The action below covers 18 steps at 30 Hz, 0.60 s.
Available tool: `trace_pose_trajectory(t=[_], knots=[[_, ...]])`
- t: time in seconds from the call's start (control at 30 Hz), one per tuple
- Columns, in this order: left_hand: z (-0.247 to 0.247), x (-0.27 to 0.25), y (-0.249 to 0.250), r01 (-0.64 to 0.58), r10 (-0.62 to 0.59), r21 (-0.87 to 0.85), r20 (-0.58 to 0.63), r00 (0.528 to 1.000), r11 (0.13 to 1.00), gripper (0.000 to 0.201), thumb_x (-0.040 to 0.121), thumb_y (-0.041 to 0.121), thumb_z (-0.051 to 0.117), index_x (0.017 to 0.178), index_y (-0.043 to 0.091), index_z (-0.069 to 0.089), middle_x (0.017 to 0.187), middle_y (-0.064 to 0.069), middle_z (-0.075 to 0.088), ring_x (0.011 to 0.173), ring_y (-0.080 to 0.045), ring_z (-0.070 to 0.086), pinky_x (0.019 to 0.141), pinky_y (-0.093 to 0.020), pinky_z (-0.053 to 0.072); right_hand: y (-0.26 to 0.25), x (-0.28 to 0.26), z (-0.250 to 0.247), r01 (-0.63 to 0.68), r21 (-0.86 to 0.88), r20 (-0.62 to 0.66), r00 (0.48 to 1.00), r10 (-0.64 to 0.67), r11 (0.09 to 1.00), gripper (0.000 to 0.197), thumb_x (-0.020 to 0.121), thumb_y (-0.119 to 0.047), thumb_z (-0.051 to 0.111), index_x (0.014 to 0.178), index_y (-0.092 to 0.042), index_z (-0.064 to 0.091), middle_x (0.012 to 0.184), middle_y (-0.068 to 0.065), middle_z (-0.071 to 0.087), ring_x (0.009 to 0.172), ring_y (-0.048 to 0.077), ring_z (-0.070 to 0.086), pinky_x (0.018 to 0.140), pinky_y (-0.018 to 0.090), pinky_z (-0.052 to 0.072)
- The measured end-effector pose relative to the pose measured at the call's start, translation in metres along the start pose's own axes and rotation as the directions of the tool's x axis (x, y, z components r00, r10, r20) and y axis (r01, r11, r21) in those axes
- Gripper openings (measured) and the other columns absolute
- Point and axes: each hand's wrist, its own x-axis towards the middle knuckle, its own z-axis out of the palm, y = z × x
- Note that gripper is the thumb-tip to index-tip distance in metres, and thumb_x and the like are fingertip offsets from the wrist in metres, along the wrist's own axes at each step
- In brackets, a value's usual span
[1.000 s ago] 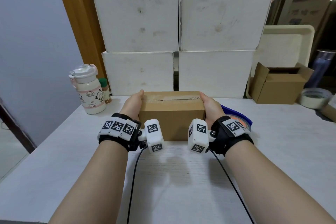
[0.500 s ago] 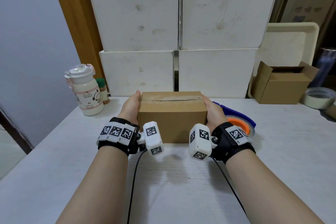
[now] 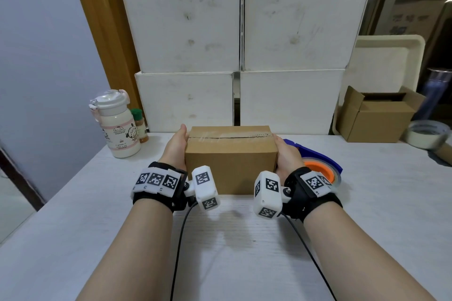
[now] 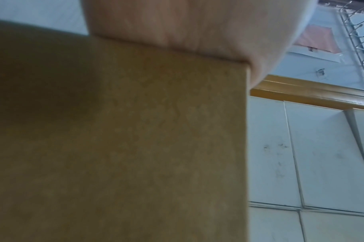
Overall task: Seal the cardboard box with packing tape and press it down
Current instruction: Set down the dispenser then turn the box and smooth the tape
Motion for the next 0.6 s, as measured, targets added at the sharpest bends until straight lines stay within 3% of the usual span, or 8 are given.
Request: trace_pose_trajectory(t=[0.1,0.2,0.3,0.4,0.47,0.53,0.6], knots=[[0.0,-0.001,-0.002,-0.005,0.005,-0.001,-0.002,1.0,1.0,0.054,0.099,0.052,0.026,0.092,0.012,0.062,0.09,-0.012,0.069,0.084,-0.025,0.064,0.076,-0.034,0.05,0.001,0.002,0.0,-0.025,0.018,0.025,0.999,0.024,1.0,0.048,0.094,-0.052,0.043,0.11,-0.014,0.067,0.106,0.012,0.071,0.099,0.029,0.067,0.091,0.048,0.053],[0.0,0.002,-0.003,0.0,0.001,0.03,-0.023,1.0,1.0,0.054,0.099,0.053,0.027,0.087,0.013,0.062,0.077,-0.01,0.073,0.083,-0.026,0.064,0.075,-0.035,0.05,0.001,0.002,-0.003,-0.022,0.02,0.054,0.998,0.021,1.0,0.042,0.095,-0.045,0.048,0.11,-0.009,0.064,0.095,0.009,0.07,0.087,0.024,0.066,0.075,0.037,0.056],[0.001,0.0,-0.003,0.0,0.001,0.042,-0.021,1.0,0.999,0.053,0.098,0.054,0.027,0.091,0.013,0.06,0.089,-0.011,0.068,0.085,-0.025,0.063,0.076,-0.035,0.048,0.001,0.001,-0.004,0.002,0.005,0.064,0.998,-0.002,1.0,0.04,0.1,-0.038,0.042,0.121,-0.009,0.06,0.097,0.009,0.068,0.09,0.024,0.065,0.073,0.036,0.055],[0.001,-0.004,-0.003,0.003,-0.002,0.045,-0.005,1.0,0.999,0.055,0.096,0.057,0.029,0.107,0.014,0.061,0.104,-0.012,0.068,0.097,-0.028,0.064,0.091,-0.04,0.048,0.003,0.003,-0.005,0.025,0.025,0.076,0.997,-0.027,0.999,0.037,0.101,-0.033,0.04,0.121,-0.01,0.06,0.1,0.01,0.069,0.094,0.025,0.065,0.077,0.038,0.055],[0.002,-0.006,-0.003,0.005,-0.005,0.05,-0.003,1.0,0.999,0.058,0.095,0.06,0.031,0.114,0.015,0.061,0.114,-0.013,0.067,0.108,-0.03,0.062,0.102,-0.044,0.044,0.005,0.001,-0.004,0.027,0.041,0.059,0.998,-0.03,0.999,0.038,0.099,-0.038,0.043,0.119,-0.013,0.063,0.103,0.01,0.07,0.096,0.025,0.065,0.082,0.042,0.055],[0.002,-0.008,-0.001,0.014,-0.013,0.061,-0.014,1.0,0.998,0.06,0.093,0.061,0.031,0.115,0.014,0.063,0.116,-0.014,0.067,0.109,-0.032,0.062,0.104,-0.045,0.043,0.007,0.0,-0.003,0.003,0.056,0.064,0.998,-0.006,0.998,0.046,0.094,-0.049,0.047,0.117,-0.014,0.066,0.111,0.012,0.07,0.103,0.028,0.066,0.089,0.048,0.054],[0.003,-0.007,0.001,0.018,-0.017,0.058,-0.012,1.0,0.998,0.062,0.092,0.063,0.032,0.113,0.015,0.065,0.119,-0.015,0.066,0.111,-0.032,0.062,0.104,-0.046,0.043,0.006,-0.001,-0.004,-0.016,0.062,0.081,0.997,0.011,0.998,0.049,0.092,-0.051,0.05,0.117,-0.012,0.066,0.113,0.012,0.07,0.104,0.03,0.066,0.082,0.045,0.057]])
